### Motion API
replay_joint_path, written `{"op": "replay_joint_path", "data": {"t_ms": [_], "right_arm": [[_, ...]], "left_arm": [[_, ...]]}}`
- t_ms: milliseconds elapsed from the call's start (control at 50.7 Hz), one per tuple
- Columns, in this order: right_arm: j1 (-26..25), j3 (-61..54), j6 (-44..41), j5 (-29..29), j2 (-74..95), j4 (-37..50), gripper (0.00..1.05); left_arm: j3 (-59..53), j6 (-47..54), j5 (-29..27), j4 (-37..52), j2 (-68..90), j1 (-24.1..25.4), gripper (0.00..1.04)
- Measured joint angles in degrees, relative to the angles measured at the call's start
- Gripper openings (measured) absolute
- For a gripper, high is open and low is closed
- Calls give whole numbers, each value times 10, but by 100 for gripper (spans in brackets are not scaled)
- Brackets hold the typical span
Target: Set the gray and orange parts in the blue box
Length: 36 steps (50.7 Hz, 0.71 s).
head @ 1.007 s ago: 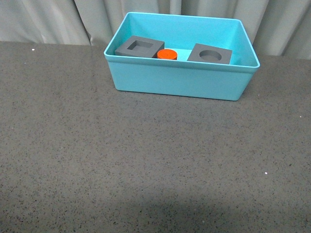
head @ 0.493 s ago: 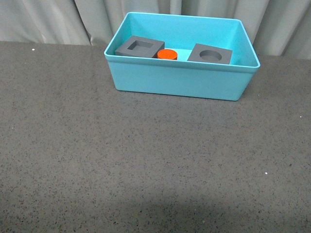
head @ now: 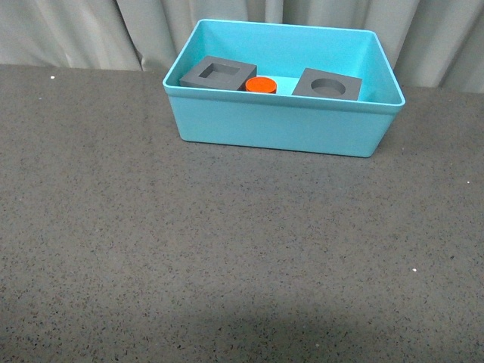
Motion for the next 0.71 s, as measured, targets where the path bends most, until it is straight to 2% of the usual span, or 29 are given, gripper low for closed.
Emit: {"op": "replay_joint_path", "data": {"t_ms": [178,296,375,414,493,711], "right_arm": [[0,0,0,0,0,0,61],[0,0,0,0,0,0,79],[0,0,0,0,0,0,95],[0,0,1,0,0,0,97],[0,0,0,0,0,0,94],[0,0,0,0,0,0,95]], "left_arm": [[0,0,0,0,0,0,98],[0,0,0,0,0,0,98],[0,0,0,0,0,0,98],[0,0,0,0,0,0,98],[0,0,0,0,0,0,98],[0,0,0,0,0,0,98]]}}
